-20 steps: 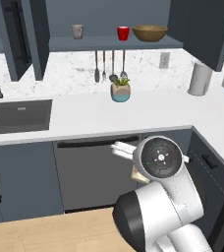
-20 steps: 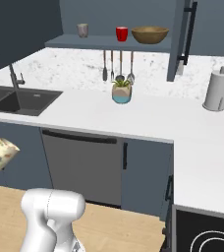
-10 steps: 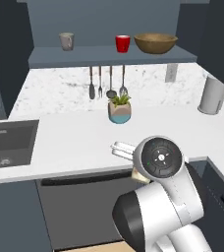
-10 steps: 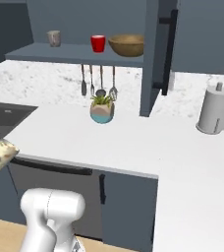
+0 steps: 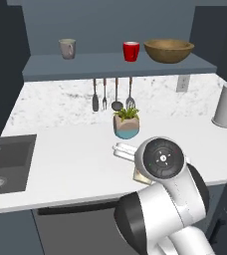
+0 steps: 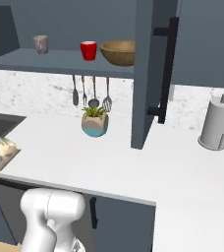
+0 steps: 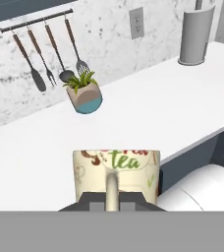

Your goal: Gather all objects into one cabinet and sort the glasses and bowls to opposite sides.

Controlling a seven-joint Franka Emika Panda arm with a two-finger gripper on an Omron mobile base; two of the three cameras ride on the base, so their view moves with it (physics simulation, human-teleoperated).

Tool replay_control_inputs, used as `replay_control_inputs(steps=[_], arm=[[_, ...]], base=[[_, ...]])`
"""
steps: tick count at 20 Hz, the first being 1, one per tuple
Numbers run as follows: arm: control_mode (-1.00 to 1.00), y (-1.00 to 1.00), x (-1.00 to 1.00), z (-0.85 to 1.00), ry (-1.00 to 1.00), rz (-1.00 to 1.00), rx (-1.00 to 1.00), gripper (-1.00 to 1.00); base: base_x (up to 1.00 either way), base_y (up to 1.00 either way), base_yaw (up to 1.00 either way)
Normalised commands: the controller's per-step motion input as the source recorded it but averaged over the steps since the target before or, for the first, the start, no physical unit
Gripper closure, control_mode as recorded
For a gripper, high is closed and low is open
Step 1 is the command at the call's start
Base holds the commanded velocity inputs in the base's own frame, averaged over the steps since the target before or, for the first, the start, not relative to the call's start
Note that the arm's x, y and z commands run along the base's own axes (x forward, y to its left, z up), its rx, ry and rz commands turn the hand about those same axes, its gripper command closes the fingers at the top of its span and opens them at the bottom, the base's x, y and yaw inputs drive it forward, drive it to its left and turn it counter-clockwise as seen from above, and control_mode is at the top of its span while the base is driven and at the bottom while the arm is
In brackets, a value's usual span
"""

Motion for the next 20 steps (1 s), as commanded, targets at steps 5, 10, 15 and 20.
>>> replay_control_inputs(steps=[5,10,15,20], arm=[[1.00,0.00,0.00,0.00,0.00,0.00,0.00,1.00],[1.00,0.00,0.00,0.00,0.00,0.00,0.00,1.00],[1.00,0.00,0.00,0.00,0.00,0.00,0.00,1.00],[-1.00,0.04,0.00,0.16,-0.05,0.01,-0.04,1.00]], base=[[0.58,-0.02,0.00],[1.00,-0.04,0.00],[0.40,0.02,0.00],[0.00,0.03,0.00]])
